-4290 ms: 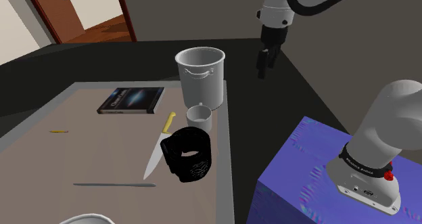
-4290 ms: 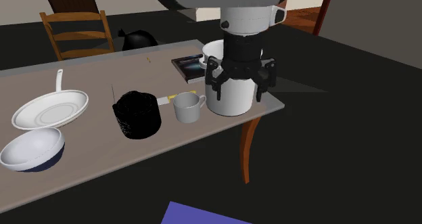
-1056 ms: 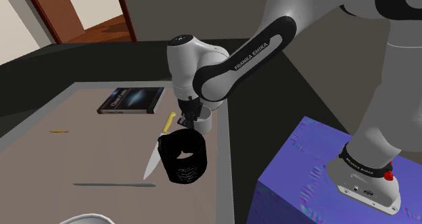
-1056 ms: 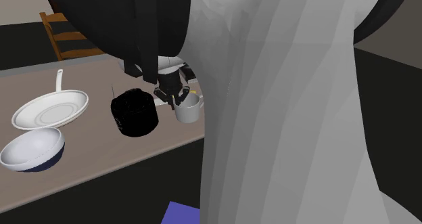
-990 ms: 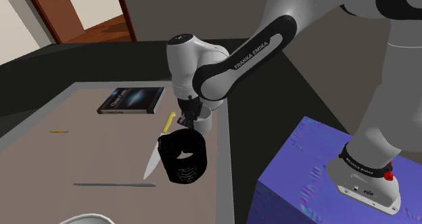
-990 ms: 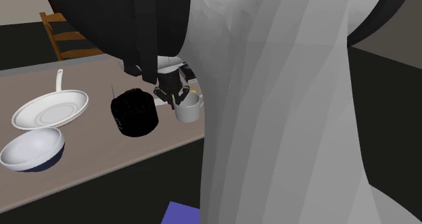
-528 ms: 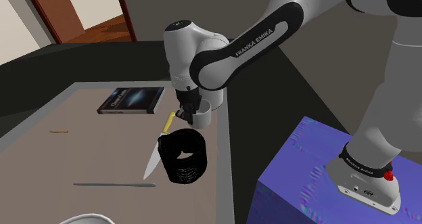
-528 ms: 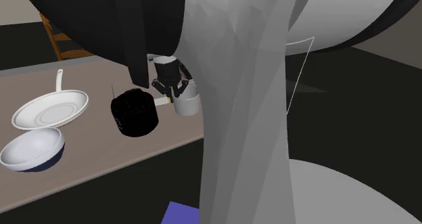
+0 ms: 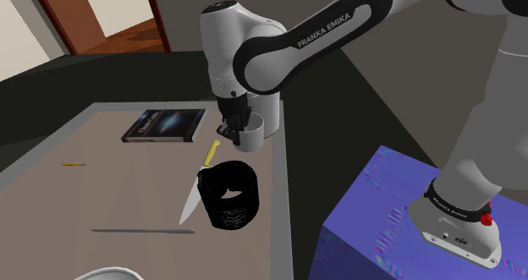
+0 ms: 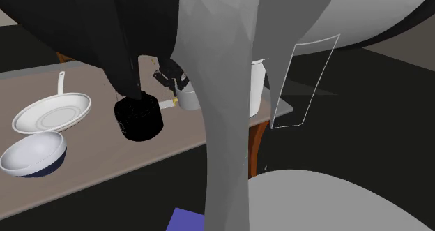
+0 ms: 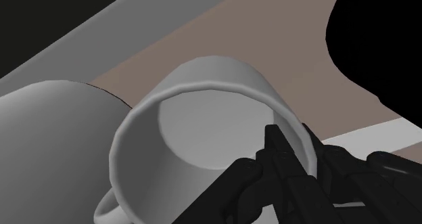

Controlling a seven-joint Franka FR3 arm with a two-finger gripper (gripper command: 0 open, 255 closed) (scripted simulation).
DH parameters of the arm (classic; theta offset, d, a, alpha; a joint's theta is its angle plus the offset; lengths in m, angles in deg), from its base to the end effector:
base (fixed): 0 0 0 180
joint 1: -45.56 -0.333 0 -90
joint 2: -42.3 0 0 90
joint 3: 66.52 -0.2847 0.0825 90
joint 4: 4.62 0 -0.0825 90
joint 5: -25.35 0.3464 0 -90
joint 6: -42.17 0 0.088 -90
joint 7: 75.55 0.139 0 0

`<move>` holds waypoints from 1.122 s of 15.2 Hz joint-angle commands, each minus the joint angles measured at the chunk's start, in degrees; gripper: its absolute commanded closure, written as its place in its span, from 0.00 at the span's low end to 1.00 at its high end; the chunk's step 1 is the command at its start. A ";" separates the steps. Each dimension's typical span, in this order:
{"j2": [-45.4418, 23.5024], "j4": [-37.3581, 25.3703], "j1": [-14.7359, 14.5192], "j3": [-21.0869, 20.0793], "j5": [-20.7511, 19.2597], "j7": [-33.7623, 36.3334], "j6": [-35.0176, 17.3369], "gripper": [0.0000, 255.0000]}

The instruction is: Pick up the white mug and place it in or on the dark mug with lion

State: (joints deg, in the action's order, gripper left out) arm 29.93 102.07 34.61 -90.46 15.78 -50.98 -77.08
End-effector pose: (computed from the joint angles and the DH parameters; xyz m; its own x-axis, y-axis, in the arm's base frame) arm 0.4818 0.3103 0.3686 0.9675 0.2486 0.0455 0.2466 -0.9680 0.0457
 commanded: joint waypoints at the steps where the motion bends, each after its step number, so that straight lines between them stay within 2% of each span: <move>1: 0.62 -0.87 0.16 -0.05 0.41 -0.46 1.42 1.00; 17: 3.16 -10.16 0.19 -0.43 2.12 -2.11 12.92 1.00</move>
State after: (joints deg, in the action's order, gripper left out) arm 32.83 92.59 34.89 -90.79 17.84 -53.09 -64.81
